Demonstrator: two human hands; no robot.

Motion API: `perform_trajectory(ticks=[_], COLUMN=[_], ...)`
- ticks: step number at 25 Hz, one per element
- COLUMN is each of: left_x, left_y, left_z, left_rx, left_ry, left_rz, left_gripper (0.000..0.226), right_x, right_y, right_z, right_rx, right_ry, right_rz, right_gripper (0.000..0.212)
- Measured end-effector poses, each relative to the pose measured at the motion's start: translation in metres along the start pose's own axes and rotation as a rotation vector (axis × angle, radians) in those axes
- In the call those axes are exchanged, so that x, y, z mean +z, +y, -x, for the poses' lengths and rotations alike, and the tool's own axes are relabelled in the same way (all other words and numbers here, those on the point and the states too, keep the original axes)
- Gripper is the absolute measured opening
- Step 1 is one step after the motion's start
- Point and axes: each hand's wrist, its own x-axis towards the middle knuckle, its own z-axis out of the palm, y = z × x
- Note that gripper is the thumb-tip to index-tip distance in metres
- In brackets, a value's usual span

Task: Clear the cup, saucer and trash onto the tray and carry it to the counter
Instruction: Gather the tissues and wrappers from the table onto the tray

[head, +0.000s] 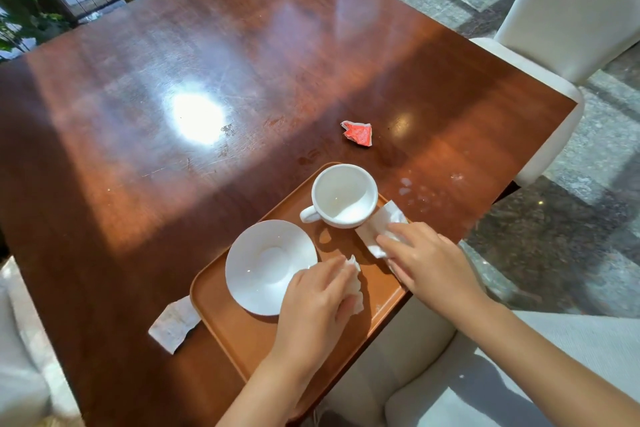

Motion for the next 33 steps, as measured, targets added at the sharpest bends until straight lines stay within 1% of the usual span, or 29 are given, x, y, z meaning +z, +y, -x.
perform_trajectory(ticks=[1,5,7,10,12,14,16,18,20,22,24,27,30,32,33], left_x=[0.003,0.015,0.017,0.014,0.009,0.001,-0.011,-0.031,-0.053,-0.072,-0.086,-0.096,-0.094,-0.091,-0.090], left_y=[-0.001,-0.002,0.001,0.002,0.004,0.006,0.010,0.012,0.002,-0.021,-0.051,-0.086,-0.104,-0.111,-0.113], left_z=[0.000,0.004,0.006,0.008,0.012,0.014,0.014,0.011,0.010,0.012,0.023,0.050,0.076,0.087,0.090], left_rx=[0.009,0.023,0.028,0.020,0.017,0.054,0.089,0.103,0.089,0.044,-0.045,-0.278,-0.479,-0.547,-0.553], left_ry=[-0.009,-0.024,-0.017,-0.013,-0.029,-0.016,0.050,0.159,0.282,0.355,0.347,0.270,0.196,0.145,0.136], left_rz=[-0.016,-0.263,-0.364,-0.479,-0.494,-0.425,-0.283,-0.197,-0.227,-0.301,-0.367,-0.435,-0.443,-0.418,-0.407], left_gripper=[0.037,0.037,0.035,0.043,0.048,0.048,0.046,0.038,0.028,0.024,0.030,0.039,0.047,0.051,0.051], right_x=[0.005,0.022,0.026,0.028,0.026,0.018,0.005,-0.012,-0.029,-0.040,-0.040,-0.027,-0.011,-0.005,-0.004], right_y=[-0.001,0.000,0.001,-0.001,-0.003,-0.006,-0.005,0.001,0.010,0.021,0.034,0.048,0.054,0.054,0.054], right_z=[0.000,0.006,0.011,0.016,0.018,0.018,0.012,-0.005,-0.033,-0.068,-0.105,-0.153,-0.179,-0.187,-0.188], right_rx=[-0.009,-0.075,-0.079,-0.048,-0.022,-0.010,-0.016,0.003,0.062,0.132,0.174,0.151,0.097,0.087,0.085], right_ry=[0.002,0.045,0.037,-0.013,-0.037,-0.007,0.094,0.213,0.291,0.322,0.261,0.039,-0.180,-0.253,-0.242], right_rz=[0.025,0.130,0.193,0.221,0.210,0.179,0.102,0.001,-0.071,-0.125,-0.154,-0.120,-0.012,0.020,0.017], right_gripper=[0.032,0.020,0.029,0.043,0.044,0.044,0.040,0.032,0.026,0.024,0.028,0.040,0.052,0.059,0.060])
